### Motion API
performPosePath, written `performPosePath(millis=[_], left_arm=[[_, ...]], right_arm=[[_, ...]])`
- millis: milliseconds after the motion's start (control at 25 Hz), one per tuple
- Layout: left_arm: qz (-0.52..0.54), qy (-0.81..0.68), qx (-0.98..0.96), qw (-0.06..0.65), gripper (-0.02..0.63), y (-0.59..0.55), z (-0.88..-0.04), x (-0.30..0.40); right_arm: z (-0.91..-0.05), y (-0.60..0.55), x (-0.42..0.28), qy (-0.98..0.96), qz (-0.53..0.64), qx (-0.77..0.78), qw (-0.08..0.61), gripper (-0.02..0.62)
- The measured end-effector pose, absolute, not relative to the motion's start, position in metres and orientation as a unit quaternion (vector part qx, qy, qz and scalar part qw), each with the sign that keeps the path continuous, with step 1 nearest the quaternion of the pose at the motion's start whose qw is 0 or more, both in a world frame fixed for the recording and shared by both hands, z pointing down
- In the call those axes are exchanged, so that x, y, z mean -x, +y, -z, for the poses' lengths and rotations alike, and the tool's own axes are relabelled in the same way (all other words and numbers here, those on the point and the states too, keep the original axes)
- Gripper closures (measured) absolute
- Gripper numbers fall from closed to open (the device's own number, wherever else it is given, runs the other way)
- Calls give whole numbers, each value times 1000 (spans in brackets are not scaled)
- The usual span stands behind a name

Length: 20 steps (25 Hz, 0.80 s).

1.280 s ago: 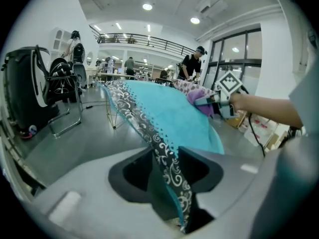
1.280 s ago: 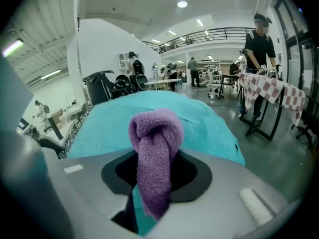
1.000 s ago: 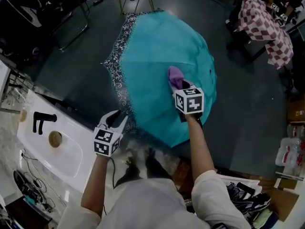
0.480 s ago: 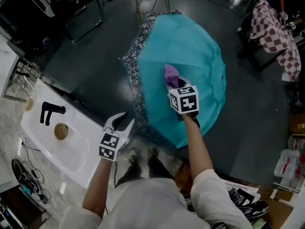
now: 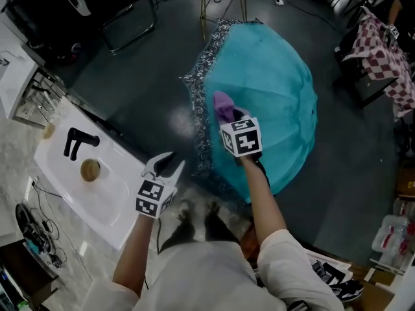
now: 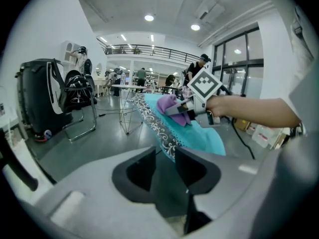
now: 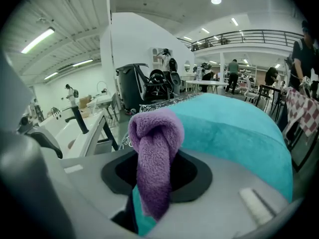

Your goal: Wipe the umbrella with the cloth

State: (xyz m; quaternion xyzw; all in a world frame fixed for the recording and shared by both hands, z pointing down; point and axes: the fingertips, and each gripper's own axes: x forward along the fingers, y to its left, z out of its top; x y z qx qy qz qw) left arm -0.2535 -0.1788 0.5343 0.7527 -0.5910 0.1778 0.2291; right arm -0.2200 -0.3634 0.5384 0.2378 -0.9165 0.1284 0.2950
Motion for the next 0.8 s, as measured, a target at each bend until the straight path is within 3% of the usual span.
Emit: performPosePath(millis=[520,800], left_arm=[[-178,-593,-749,236,486,-161,-533,252],[-169,-580,-765,225,486,-175,-521,236]], right_arm=[[-538,-318,257,-930,-130,-181,294,459],[-503,-312,231,-939,-173,-184,232,454]])
